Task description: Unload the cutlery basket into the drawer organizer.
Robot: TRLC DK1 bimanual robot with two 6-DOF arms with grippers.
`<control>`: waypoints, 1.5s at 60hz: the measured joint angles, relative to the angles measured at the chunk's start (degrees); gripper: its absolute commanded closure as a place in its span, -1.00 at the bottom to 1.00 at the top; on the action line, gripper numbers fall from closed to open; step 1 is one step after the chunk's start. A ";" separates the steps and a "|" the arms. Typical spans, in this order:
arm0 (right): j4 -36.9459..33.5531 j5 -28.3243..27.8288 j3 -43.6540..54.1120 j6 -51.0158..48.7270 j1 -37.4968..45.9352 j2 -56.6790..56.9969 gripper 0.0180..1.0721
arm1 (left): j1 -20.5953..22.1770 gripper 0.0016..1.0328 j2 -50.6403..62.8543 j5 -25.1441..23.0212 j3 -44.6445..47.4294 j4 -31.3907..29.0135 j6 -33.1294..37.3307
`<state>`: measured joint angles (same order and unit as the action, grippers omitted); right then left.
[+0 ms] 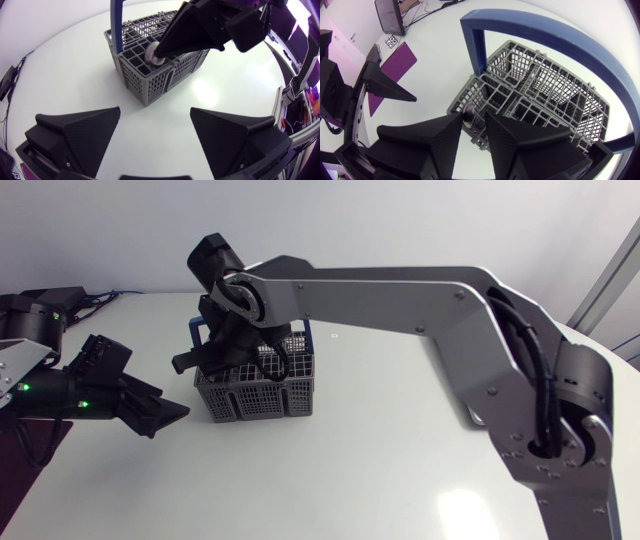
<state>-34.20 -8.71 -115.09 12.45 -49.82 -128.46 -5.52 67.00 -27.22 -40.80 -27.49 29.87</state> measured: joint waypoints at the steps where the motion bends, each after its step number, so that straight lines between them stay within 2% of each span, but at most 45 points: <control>1: 0.00 0.00 0.00 0.00 -0.02 0.00 0.32 | 0.00 -0.90 0.00 0.00 0.00 0.00 0.00; 7: 0.07 0.00 0.00 0.00 -0.13 0.00 0.32 | 0.00 -0.90 0.00 0.00 0.07 0.00 0.00; 13: 0.17 -0.02 0.00 0.00 -0.39 0.00 0.44 | 0.00 -0.90 -0.09 -0.04 0.17 0.00 0.00; 34: 0.72 -0.09 0.00 0.00 -0.68 0.00 0.55 | 0.00 -0.90 -0.28 -0.66 0.37 0.00 0.00; 40: 0.85 -0.44 0.00 0.00 -0.72 0.00 0.66 | 0.00 -0.90 -0.35 -0.63 0.37 0.00 0.00; 46: 1.05 -0.92 0.00 0.00 -0.70 0.00 0.89 | 0.00 -0.90 -0.35 -0.66 0.37 0.00 0.00; 90: 2.75 -7.76 2.40 0.02 -0.09 2.64 0.89 | 0.00 -0.90 -1.14 -0.63 0.37 -0.07 0.00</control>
<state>-31.44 -16.47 -112.68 12.47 -49.91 -125.82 -5.52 65.87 -27.86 -40.42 -27.55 29.87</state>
